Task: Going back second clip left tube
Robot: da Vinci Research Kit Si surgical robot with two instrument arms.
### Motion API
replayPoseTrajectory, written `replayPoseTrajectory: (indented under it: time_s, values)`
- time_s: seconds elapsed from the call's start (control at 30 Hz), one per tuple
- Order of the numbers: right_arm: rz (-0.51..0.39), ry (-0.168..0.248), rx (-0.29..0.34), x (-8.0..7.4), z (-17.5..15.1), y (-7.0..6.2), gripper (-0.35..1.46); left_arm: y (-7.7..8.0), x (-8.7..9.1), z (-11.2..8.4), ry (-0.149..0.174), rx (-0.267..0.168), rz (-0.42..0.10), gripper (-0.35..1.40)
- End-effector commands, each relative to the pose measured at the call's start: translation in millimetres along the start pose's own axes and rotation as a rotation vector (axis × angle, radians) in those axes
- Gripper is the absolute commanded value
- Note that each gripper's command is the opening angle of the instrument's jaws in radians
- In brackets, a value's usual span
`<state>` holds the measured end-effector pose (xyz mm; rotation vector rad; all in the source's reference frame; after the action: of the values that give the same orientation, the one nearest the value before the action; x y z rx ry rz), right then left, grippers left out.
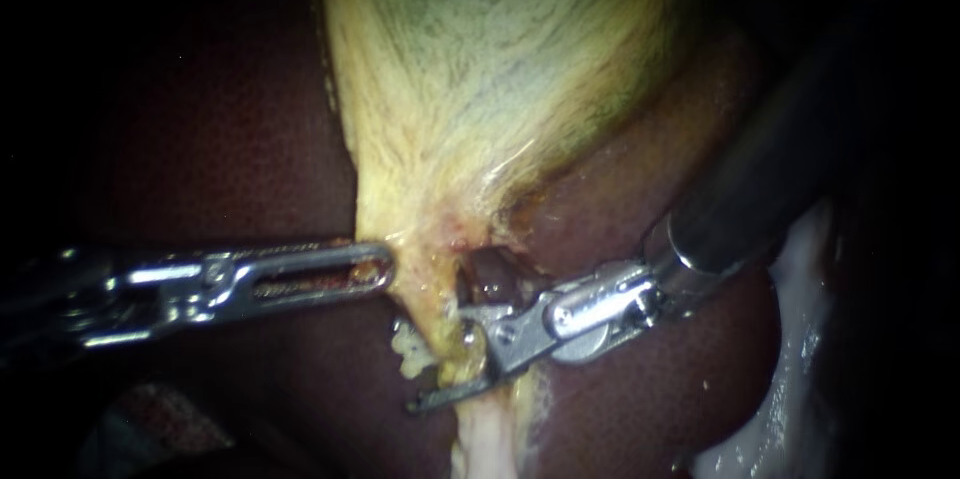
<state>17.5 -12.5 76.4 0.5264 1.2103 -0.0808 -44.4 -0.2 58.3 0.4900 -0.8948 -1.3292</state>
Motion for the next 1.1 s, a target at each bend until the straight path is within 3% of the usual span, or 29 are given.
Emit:
replayPoseTrajectory:
  time_s: [0.03,0.57,0.9,1.1]
  values:
    - [0.0,0.0,0.001,0.0,-0.1,0.0,0.6,0.0,0.0,0.0,0.0,0.0,0.0,-0.35]
    - [0.001,0.0,-0.001,0.1,-0.2,-0.1,0.6,0.0,0.0,0.0,0.002,0.003,0.0,-0.35]
    - [0.007,0.004,-0.022,0.4,-6.3,-1.7,0.59,0.1,0.0,-0.1,0.002,0.003,0.001,-0.35]
    - [-0.019,0.0,-0.06,1.6,-11.1,-1.7,0.6,0.3,0.0,0.0,0.002,0.004,0.001,-0.35]
